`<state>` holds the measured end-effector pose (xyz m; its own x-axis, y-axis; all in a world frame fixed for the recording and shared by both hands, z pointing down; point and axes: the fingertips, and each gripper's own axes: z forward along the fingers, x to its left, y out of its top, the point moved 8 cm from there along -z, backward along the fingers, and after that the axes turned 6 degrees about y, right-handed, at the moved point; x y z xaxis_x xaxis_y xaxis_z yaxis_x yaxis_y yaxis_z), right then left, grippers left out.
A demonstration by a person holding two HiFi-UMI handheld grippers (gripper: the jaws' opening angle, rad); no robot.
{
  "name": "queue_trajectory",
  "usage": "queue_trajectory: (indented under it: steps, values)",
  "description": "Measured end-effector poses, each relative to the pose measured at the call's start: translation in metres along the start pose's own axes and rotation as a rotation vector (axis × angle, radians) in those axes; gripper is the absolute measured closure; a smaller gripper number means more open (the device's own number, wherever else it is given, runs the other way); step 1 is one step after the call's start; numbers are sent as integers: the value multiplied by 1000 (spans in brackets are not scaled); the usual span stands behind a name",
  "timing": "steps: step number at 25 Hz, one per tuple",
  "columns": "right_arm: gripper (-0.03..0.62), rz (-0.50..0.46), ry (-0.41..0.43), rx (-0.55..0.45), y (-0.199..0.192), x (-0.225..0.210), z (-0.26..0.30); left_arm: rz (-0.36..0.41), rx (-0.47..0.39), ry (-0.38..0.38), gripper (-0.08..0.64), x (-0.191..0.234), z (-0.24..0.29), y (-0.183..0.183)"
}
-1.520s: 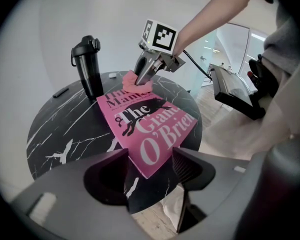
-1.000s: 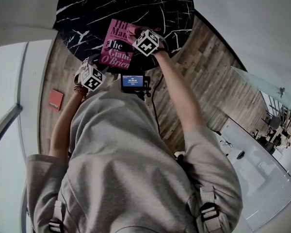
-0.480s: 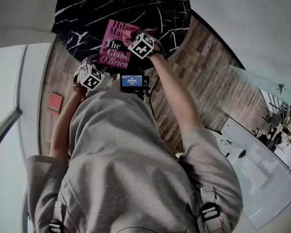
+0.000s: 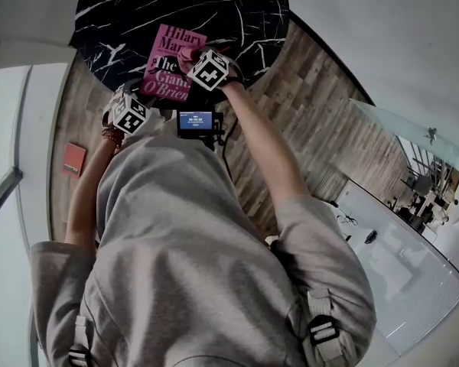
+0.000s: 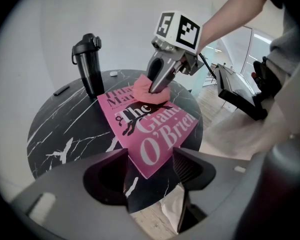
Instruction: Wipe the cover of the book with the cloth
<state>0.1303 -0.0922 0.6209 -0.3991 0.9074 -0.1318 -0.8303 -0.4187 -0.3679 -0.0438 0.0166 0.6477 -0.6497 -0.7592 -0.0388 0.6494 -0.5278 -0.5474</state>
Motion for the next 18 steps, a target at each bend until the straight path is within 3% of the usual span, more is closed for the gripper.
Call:
queue_trajectory:
  steps: [18]
  values:
    - [491, -50, 65, 45, -4, 34, 4, 2, -4, -24, 270, 1, 2, 1]
